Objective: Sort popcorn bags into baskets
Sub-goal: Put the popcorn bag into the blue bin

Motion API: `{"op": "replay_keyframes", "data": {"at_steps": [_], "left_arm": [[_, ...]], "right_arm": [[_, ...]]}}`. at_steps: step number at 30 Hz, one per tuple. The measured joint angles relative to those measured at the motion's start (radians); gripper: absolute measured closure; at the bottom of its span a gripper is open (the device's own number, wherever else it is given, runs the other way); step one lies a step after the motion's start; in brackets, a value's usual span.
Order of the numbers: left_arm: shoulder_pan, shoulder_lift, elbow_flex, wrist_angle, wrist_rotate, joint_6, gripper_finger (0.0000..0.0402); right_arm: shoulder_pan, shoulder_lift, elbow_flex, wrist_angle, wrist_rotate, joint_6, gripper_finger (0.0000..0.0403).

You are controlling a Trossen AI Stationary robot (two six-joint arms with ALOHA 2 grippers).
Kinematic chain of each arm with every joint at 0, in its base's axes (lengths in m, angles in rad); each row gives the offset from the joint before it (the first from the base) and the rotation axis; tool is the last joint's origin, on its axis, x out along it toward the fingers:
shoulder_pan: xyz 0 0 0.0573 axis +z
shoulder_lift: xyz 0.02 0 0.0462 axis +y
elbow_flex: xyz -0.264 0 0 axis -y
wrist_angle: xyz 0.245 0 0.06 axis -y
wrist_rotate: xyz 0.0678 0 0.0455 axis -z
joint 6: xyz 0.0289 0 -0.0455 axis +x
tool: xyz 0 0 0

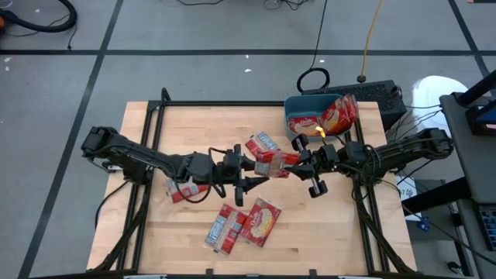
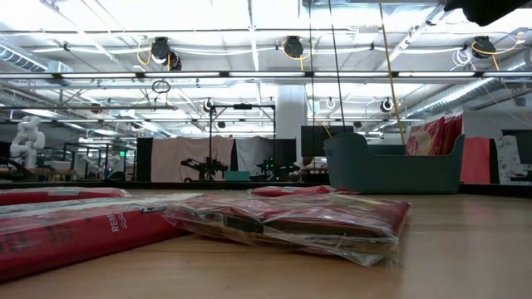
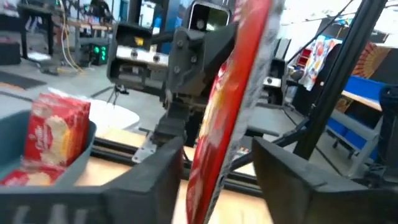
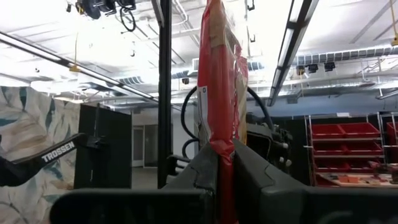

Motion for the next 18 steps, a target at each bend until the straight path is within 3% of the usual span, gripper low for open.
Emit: {"op": "replay_keyframes", "data": {"at_steps": [9, 18], "left_arm": [[0.033, -0.005, 0.0, -0.006, 0.022, 0.069, 0.0382], [0.091, -0.061, 0.001, -0.085, -0.033, 0.187, 0.0355]], "right_arm": [[-0.022, -0.003, 0.0, -0.001, 0.076, 0.055, 0.038], [-0.018, -0.058, 0.0, -0.043, 0.285, 0.232, 0.0303]]}}
